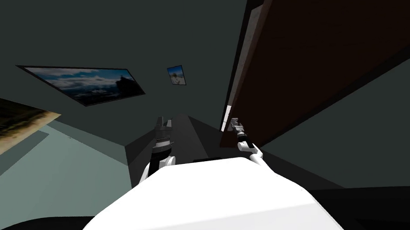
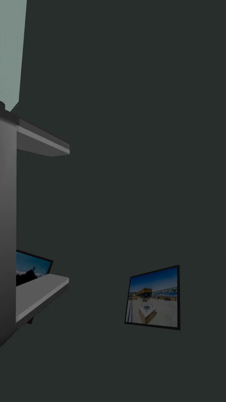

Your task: Pull the door open

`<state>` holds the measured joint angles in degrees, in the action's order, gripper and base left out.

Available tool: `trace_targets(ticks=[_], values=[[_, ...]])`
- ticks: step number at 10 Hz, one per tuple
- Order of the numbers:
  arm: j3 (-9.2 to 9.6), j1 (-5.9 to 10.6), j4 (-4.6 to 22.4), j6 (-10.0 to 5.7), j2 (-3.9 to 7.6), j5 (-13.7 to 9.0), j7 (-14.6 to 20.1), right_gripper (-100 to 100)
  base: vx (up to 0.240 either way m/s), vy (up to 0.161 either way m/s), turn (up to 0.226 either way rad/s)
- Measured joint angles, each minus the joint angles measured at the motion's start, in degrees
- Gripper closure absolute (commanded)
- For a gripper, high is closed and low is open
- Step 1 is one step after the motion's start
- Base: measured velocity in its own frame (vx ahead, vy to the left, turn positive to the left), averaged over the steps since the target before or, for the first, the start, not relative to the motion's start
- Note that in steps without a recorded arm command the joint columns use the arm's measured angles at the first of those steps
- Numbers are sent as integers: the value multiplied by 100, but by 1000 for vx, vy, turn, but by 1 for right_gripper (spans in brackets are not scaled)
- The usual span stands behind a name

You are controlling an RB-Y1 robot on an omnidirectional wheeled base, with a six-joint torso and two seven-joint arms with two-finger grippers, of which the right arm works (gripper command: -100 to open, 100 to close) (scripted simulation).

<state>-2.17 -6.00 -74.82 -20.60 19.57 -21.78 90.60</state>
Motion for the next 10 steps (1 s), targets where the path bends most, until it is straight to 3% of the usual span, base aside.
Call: trace_targets(ticks=[2,7,8,10], values=[[27,-63,-17,44,-27,7,-2,-100,-139,26,-24],[-10,5,112,-31,-108,1,-82,-100,145,-69,29],[-11,10,116,-36,-109,1,-86,100,-5,5,11],[-4,16,111,-28,-107,3,-81,100,-25,14,-4]])
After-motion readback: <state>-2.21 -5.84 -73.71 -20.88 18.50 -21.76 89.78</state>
